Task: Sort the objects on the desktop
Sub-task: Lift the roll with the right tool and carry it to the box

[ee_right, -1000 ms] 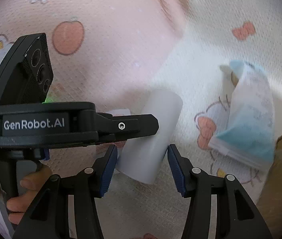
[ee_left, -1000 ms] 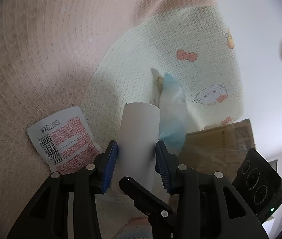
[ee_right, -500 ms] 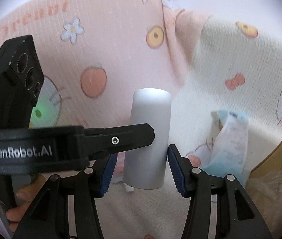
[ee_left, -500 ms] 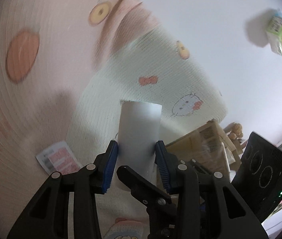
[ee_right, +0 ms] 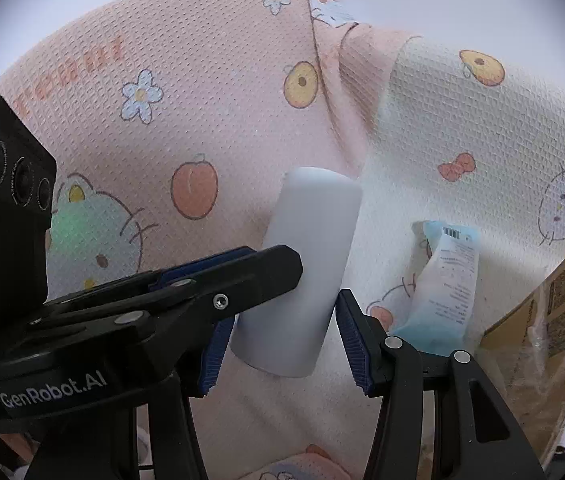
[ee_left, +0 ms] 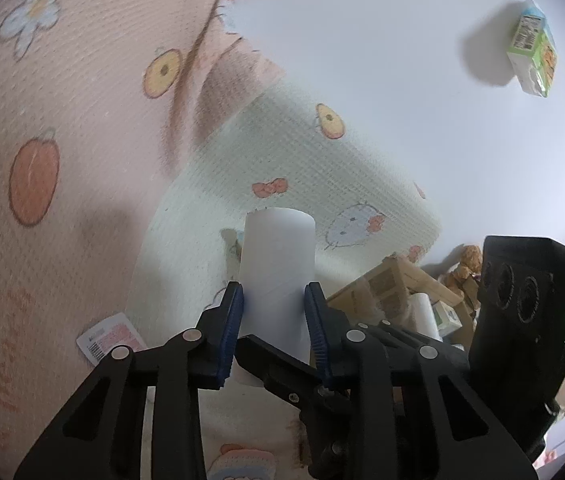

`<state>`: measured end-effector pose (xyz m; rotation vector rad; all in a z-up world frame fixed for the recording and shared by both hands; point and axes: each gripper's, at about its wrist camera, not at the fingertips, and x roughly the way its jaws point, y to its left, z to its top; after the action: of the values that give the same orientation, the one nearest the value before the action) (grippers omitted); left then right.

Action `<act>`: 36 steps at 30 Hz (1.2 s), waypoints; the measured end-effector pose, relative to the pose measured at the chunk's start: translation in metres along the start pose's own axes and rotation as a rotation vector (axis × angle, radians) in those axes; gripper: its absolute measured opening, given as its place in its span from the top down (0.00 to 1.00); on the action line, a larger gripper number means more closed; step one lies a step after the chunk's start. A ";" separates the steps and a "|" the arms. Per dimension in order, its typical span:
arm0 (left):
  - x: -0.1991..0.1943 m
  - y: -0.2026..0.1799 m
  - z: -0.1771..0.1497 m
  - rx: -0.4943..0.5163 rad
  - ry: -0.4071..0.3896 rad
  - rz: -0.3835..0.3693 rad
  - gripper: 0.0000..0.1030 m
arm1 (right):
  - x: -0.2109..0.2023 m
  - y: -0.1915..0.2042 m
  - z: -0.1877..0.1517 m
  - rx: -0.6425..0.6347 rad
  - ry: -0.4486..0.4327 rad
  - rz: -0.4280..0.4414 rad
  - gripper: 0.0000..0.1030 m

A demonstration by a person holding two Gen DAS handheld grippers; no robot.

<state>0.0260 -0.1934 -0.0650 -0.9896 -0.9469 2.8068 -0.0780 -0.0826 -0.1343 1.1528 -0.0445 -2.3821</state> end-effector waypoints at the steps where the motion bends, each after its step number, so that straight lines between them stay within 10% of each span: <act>1: 0.000 -0.003 0.001 0.005 0.000 -0.004 0.67 | -0.001 -0.002 0.001 0.003 0.002 0.002 0.52; 36: 0.071 -0.185 -0.004 0.328 0.174 -0.085 0.64 | -0.135 -0.100 -0.010 0.014 -0.126 -0.223 0.52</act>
<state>-0.0615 -0.0257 -0.0058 -1.0914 -0.4777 2.6344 -0.0409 0.0664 -0.0654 1.0606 0.0271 -2.6523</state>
